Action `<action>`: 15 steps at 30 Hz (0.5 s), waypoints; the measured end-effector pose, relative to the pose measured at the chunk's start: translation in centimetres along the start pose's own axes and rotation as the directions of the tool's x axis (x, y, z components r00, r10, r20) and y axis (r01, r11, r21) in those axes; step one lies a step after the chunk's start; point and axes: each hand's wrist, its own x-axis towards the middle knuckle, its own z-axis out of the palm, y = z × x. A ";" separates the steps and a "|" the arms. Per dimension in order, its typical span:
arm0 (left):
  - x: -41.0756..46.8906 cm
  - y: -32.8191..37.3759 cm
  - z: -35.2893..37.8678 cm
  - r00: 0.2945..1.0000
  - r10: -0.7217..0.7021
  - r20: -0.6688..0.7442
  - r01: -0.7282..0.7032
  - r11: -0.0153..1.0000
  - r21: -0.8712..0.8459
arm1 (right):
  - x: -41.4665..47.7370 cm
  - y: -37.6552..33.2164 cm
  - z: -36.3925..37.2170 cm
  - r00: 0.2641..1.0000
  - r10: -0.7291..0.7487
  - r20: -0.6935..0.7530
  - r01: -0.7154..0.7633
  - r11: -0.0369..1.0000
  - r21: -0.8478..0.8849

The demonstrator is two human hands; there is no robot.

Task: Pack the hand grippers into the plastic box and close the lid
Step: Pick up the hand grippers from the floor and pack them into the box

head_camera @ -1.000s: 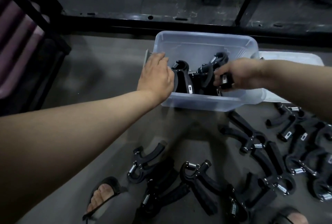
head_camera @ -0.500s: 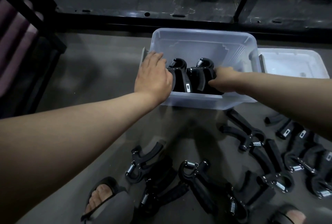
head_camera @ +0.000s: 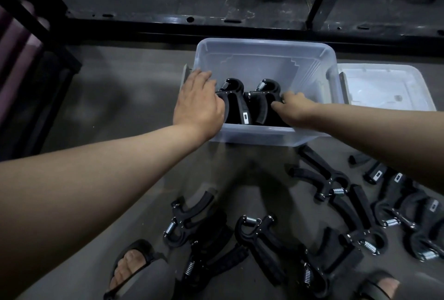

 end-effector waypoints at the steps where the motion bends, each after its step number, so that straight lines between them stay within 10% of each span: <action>1: 0.0 0.0 0.0 1.000 -0.001 0.002 0.001 1.000 0.004 | -0.2 0.0 -0.1 0.999 -0.006 -0.039 0.007 1.000 0.014; 8: -0.3 2.1 0.0 0.989 0.146 0.033 -0.148 0.986 0.081 | -1.6 1.4 -1.1 0.949 -0.222 -0.225 0.231 0.973 0.013; 15: -1.8 6.9 2.5 0.920 0.347 0.183 -0.360 0.932 0.041 | -5.5 7.2 -4.1 0.786 -0.617 -0.031 0.588 0.763 -0.269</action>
